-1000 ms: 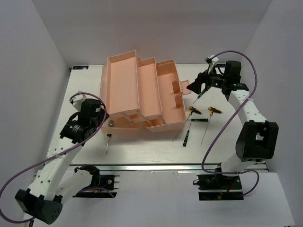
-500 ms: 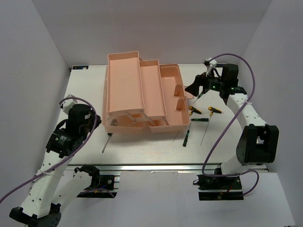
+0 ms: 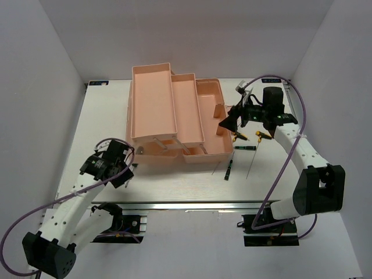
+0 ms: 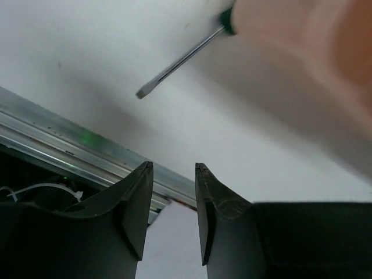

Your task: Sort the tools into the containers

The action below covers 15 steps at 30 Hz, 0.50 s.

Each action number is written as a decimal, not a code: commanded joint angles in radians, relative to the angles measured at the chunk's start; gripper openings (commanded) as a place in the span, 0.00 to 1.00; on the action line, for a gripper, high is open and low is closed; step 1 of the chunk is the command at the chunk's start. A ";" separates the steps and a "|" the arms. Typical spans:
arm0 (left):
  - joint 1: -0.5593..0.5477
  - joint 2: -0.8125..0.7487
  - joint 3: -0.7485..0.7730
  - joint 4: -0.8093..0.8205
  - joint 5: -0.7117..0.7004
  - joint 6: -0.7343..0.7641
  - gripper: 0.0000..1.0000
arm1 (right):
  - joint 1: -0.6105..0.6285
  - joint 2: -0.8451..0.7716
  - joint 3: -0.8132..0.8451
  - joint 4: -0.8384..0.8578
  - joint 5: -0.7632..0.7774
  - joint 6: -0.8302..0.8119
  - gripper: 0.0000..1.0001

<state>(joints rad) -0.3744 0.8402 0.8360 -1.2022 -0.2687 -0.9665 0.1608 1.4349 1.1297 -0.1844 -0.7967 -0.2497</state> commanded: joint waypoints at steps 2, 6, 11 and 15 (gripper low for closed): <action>0.003 0.005 -0.101 0.139 0.052 0.047 0.45 | 0.006 -0.042 -0.034 -0.006 -0.018 -0.028 0.84; 0.000 0.043 -0.149 0.269 0.033 0.115 0.46 | 0.005 -0.048 -0.053 -0.015 0.008 -0.045 0.84; -0.001 0.141 -0.143 0.452 -0.012 0.181 0.53 | 0.005 -0.030 -0.064 -0.024 0.034 -0.051 0.85; -0.001 0.252 -0.130 0.570 -0.050 0.265 0.54 | 0.005 0.002 -0.053 -0.013 0.065 -0.026 0.85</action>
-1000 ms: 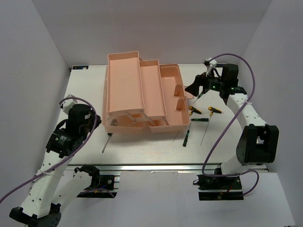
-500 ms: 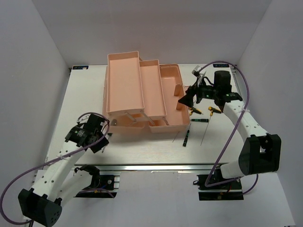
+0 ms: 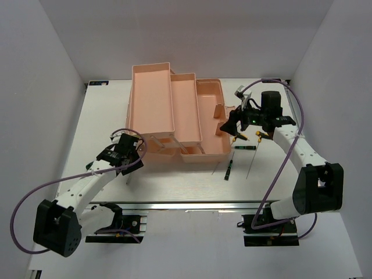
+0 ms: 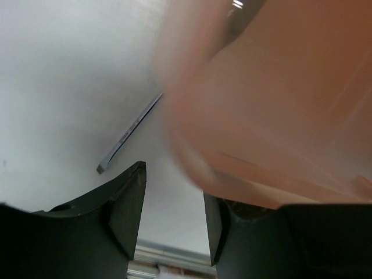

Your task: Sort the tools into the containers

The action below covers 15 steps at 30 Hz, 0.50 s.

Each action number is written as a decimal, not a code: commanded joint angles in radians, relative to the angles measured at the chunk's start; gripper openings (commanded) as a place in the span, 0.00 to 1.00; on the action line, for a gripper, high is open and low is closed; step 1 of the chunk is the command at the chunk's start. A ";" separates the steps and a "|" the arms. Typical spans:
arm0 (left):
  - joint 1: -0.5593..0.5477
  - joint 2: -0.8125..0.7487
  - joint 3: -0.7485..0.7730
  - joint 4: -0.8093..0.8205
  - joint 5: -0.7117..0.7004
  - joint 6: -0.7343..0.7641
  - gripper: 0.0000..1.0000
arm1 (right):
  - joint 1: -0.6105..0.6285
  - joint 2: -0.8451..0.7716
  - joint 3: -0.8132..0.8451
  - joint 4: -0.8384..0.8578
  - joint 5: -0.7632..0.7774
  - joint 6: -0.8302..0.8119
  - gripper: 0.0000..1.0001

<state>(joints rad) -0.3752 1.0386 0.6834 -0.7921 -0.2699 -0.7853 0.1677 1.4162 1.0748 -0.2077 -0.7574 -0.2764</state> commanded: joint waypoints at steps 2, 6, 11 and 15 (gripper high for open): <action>-0.001 0.083 0.028 0.235 -0.066 0.122 0.54 | -0.002 0.043 0.011 -0.001 0.033 0.002 0.84; -0.001 0.165 0.097 0.292 -0.089 0.158 0.55 | 0.000 0.055 0.014 0.004 0.041 0.006 0.85; -0.001 0.189 0.140 0.370 -0.104 0.208 0.55 | -0.002 0.072 0.011 0.008 0.053 0.016 0.85; -0.001 0.208 0.148 0.410 -0.124 0.264 0.56 | 0.000 0.085 0.011 0.013 0.063 0.023 0.85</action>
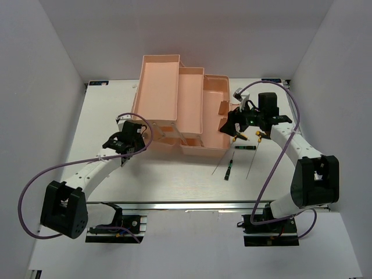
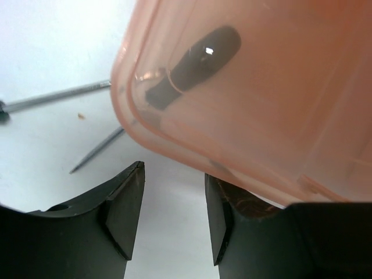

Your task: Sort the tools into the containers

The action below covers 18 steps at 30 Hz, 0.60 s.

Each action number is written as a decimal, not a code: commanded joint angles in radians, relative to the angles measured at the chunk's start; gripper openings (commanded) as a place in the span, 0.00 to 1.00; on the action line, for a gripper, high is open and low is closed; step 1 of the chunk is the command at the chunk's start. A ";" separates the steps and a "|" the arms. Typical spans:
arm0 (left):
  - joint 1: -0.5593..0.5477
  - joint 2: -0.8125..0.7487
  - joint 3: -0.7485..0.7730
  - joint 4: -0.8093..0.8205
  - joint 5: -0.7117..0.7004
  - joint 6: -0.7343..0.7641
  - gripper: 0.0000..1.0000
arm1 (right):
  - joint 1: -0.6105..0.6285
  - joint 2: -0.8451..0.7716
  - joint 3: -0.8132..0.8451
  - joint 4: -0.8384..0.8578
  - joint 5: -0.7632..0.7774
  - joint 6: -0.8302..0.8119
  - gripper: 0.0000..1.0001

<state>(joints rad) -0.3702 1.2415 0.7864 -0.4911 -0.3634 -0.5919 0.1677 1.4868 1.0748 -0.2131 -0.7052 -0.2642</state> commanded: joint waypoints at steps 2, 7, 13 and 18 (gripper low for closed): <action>-0.004 0.019 0.031 0.117 -0.063 0.107 0.57 | -0.002 0.017 0.014 0.018 0.015 0.016 0.85; 0.037 0.015 -0.029 0.161 -0.051 0.184 0.57 | 0.000 0.020 0.014 0.011 0.019 0.014 0.85; 0.215 0.004 -0.102 0.241 0.162 0.292 0.57 | -0.002 0.017 0.005 0.006 0.024 0.011 0.86; 0.277 0.062 -0.108 0.263 0.323 0.359 0.56 | 0.000 0.017 0.005 0.008 0.023 0.019 0.86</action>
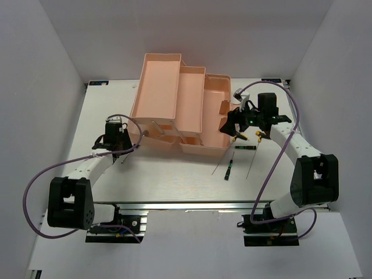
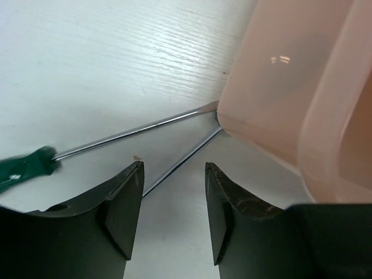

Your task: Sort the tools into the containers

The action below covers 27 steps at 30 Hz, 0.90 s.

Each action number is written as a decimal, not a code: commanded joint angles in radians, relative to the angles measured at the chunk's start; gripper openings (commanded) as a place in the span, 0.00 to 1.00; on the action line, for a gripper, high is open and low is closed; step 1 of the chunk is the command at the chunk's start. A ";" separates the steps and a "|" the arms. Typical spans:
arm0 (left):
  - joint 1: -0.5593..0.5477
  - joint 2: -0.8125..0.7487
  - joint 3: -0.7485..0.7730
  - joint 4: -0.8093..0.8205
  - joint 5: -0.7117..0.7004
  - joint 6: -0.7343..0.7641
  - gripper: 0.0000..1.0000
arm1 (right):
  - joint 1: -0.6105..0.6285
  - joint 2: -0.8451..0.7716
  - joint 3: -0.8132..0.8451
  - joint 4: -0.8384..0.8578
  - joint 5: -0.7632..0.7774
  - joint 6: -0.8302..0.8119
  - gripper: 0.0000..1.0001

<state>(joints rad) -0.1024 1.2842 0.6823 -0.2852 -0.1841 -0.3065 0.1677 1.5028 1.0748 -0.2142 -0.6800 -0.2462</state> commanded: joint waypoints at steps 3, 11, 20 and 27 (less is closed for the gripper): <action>0.012 0.056 -0.015 0.067 0.207 0.098 0.55 | 0.000 -0.004 0.005 0.009 0.000 0.004 0.86; 0.015 0.082 -0.040 0.098 0.272 0.176 0.54 | 0.000 -0.004 0.004 0.009 0.000 0.008 0.86; 0.015 -0.040 -0.044 0.161 0.157 0.211 0.53 | -0.002 -0.004 0.019 -0.020 -0.016 -0.014 0.87; 0.069 -0.112 -0.116 0.250 0.113 0.303 0.55 | -0.002 -0.013 0.005 -0.034 -0.061 -0.045 0.89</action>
<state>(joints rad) -0.0681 1.1732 0.5812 -0.0795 -0.0479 -0.0498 0.1677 1.5028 1.0748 -0.2382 -0.7040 -0.2653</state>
